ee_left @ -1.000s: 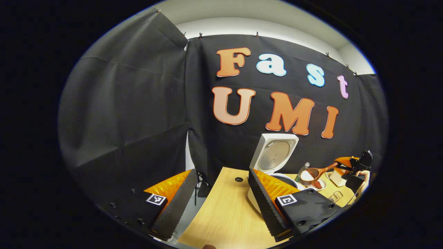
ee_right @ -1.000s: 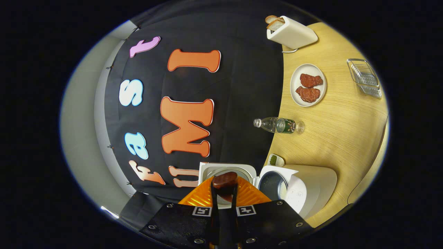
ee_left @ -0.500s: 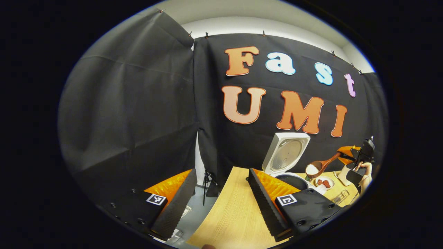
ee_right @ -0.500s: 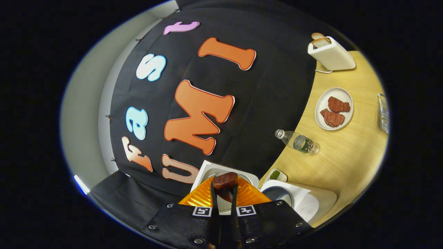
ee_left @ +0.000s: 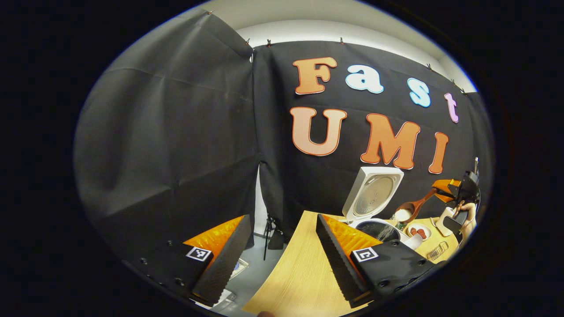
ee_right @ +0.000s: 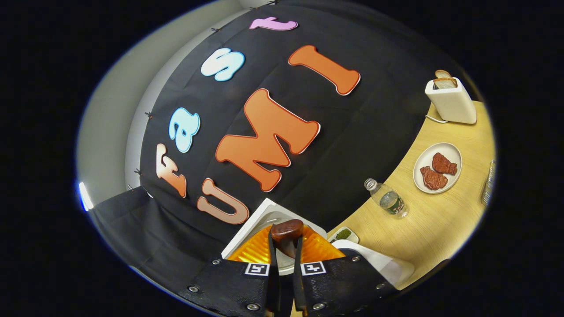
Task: Close the left gripper, press the button to open the rice cooker; take a wooden spoon from the chopstick holder with the right hand, scoop a spoonful of rice and pour it into the rice cooker, then put the wooden spoon back into the chopstick holder.
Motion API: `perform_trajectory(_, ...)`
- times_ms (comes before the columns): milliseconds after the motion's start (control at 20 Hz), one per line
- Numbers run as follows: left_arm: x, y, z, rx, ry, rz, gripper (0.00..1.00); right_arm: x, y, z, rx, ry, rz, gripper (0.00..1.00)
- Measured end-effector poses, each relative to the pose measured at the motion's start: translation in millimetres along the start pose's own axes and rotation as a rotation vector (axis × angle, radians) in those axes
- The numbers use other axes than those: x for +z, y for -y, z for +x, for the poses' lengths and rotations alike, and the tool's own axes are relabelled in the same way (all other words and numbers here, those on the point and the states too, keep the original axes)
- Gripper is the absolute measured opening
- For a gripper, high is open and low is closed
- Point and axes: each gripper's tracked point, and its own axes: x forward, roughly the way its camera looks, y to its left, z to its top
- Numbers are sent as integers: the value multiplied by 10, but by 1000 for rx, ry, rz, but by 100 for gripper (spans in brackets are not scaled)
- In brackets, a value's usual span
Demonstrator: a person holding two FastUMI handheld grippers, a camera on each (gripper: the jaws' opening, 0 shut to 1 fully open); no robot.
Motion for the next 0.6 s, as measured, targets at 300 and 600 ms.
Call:
perform_trajectory(300,-6,-38,28,10,3,-5,100,-12,-152,24,21,2,-122,11)
perform_trajectory(600,-5,-51,31,14,5,-4,100,-43,-241,57,37,-5,-171,11)
